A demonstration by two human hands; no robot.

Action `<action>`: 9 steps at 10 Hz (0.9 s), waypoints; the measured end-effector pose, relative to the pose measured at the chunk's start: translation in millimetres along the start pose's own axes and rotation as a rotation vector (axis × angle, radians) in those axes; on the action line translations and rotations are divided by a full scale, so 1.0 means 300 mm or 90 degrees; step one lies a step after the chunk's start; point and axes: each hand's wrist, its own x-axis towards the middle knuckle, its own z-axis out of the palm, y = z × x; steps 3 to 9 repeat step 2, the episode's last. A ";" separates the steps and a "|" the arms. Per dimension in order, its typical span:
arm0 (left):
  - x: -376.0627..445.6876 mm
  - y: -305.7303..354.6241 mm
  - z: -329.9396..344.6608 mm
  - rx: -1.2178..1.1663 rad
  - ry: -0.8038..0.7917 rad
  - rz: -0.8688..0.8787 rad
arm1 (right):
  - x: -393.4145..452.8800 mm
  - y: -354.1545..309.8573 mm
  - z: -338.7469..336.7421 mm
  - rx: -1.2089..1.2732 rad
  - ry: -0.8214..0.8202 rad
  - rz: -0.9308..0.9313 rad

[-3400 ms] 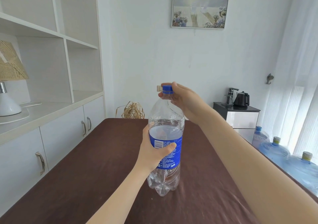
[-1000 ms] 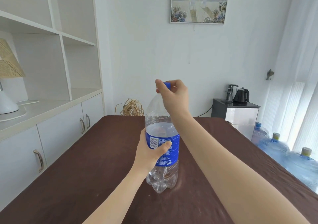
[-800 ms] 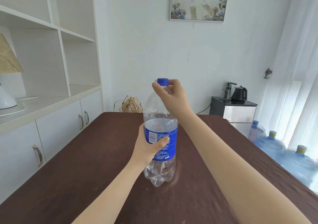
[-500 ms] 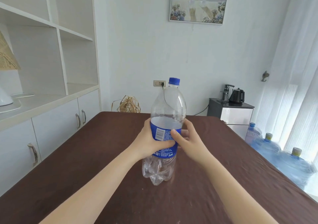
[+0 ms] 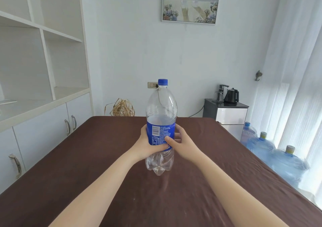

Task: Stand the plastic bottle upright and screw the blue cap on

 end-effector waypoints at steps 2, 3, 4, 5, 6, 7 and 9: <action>-0.051 -0.038 -0.110 0.085 -0.004 -0.120 | -0.080 0.016 -0.050 -0.147 0.057 0.048; -0.051 -0.038 -0.110 0.085 -0.004 -0.120 | -0.080 0.016 -0.050 -0.147 0.057 0.048; -0.051 -0.038 -0.110 0.085 -0.004 -0.120 | -0.080 0.016 -0.050 -0.147 0.057 0.048; -0.051 -0.038 -0.110 0.085 -0.004 -0.120 | -0.080 0.016 -0.050 -0.147 0.057 0.048; -0.051 -0.038 -0.110 0.085 -0.004 -0.120 | -0.080 0.016 -0.050 -0.147 0.057 0.048; -0.051 -0.038 -0.110 0.085 -0.004 -0.120 | -0.080 0.016 -0.050 -0.147 0.057 0.048; -0.051 -0.038 -0.110 0.085 -0.004 -0.120 | -0.080 0.016 -0.050 -0.147 0.057 0.048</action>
